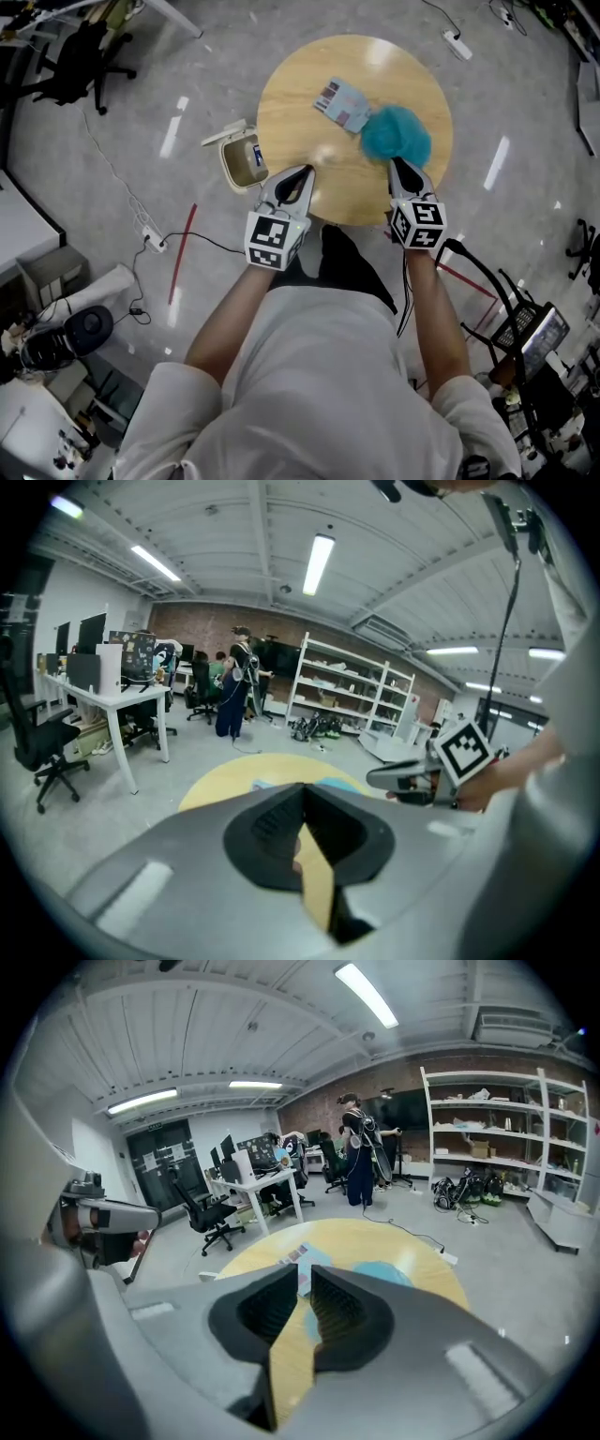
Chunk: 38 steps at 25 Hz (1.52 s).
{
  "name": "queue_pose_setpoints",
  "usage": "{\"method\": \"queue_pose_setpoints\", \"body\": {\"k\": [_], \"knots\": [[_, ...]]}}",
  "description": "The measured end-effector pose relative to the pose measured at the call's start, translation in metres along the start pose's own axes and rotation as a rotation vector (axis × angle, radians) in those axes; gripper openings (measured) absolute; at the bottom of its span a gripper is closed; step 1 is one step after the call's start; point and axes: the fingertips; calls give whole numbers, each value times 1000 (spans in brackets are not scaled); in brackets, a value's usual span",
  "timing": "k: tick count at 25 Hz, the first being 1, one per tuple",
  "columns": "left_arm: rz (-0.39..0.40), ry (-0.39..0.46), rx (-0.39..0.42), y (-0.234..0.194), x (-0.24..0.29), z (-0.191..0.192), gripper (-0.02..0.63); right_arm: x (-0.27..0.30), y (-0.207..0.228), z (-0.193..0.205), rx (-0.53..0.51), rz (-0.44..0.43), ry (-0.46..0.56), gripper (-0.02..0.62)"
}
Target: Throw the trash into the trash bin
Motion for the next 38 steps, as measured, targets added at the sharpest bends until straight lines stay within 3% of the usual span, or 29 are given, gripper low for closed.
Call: {"method": "queue_pose_setpoints", "body": {"k": [12, 26, 31, 38], "knots": [[-15, -49, -23, 23, 44, 10, 5, 27, 73, 48, 7, 27, -152, 119], [-16, -96, -38, 17, 72, 24, 5, 65, 112, 79, -8, 78, -308, 368], [-21, -105, -49, 13, 78, 28, 5, 77, 118, 90, 0, 72, -353, 391], [-36, -115, -67, 4, 87, 34, 5, 88, 136, 103, -21, 142, -394, 402]]}}
Point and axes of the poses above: the fingertips, and each gripper's own axes: x forward along the fingers, y to its right, z out of its underside, and after that the axes turned 8 degrees about -z, right-handed
